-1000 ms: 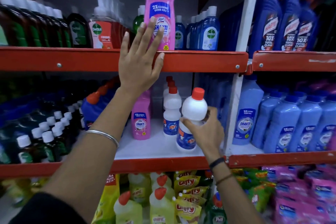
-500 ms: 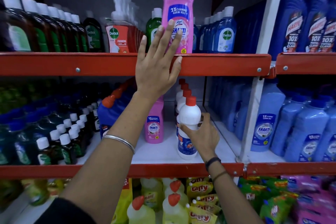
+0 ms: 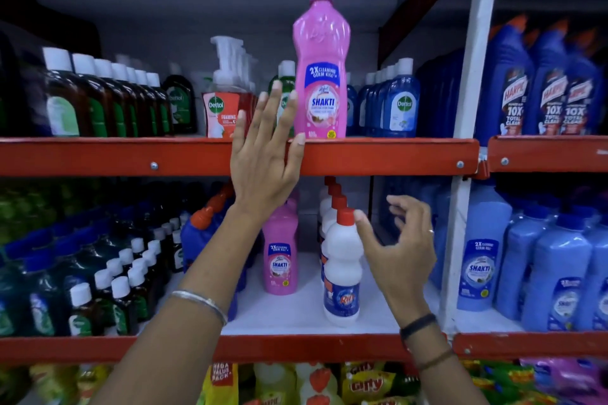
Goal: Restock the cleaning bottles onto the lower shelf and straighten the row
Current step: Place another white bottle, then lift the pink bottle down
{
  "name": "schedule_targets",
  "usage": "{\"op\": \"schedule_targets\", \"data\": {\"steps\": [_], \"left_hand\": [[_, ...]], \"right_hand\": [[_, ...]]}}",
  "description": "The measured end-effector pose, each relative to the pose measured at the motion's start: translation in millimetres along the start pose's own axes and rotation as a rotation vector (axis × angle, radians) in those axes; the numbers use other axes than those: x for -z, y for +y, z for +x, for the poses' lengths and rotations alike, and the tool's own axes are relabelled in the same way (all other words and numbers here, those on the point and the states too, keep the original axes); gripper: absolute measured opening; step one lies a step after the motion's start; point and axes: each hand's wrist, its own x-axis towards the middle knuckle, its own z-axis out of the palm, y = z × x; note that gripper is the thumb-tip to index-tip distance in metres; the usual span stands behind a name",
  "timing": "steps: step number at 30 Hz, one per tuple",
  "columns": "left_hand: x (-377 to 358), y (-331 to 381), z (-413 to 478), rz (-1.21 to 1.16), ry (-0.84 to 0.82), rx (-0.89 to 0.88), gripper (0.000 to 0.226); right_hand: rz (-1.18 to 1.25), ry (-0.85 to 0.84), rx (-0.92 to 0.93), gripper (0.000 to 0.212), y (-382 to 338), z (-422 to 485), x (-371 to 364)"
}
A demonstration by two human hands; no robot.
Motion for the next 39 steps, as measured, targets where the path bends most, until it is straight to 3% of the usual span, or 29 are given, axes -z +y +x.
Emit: {"op": "schedule_targets", "data": {"steps": [5, 7, 12, 17, 23, 28, 32, 39], "left_hand": [[9.5, -35.8, -5.7, 0.135, -0.003, -0.009, 0.054], [12.1, -45.5, -7.0, 0.165, -0.003, -0.005, 0.054], [14.0, -58.2, -9.3, 0.209, -0.007, 0.002, 0.056], [15.0, -58.2, -8.9, 0.214, -0.011, -0.009, 0.057], [15.7, -60.1, -9.2, 0.211, -0.023, -0.034, 0.058], [13.8, -62.2, -9.4, 0.209, -0.012, -0.044, 0.059], [13.6, -62.5, -10.9, 0.223, -0.009, -0.027, 0.060], [21.6, -81.4, -21.8, 0.254, 0.014, -0.007, 0.060]], "right_hand": [[0.144, 0.136, 0.199, 0.030, -62.2, 63.1, -8.1], [0.075, 0.102, 0.234, 0.040, -84.0, 87.3, -21.5], [-0.316, -0.097, 0.082, 0.098, -118.5, 132.9, -64.8], [-0.433, -0.100, 0.041, 0.085, -122.4, 143.7, -82.5], [-0.088, -0.041, -0.131, 0.077, -111.3, 146.1, -65.6], [0.213, 0.190, -0.174, 0.073, -111.8, 134.6, -42.6], [0.296, 0.248, -0.144, 0.082, -115.8, 124.4, -17.9], [0.334, 0.228, -0.103, 0.073, -94.1, 47.7, -5.6]]}}
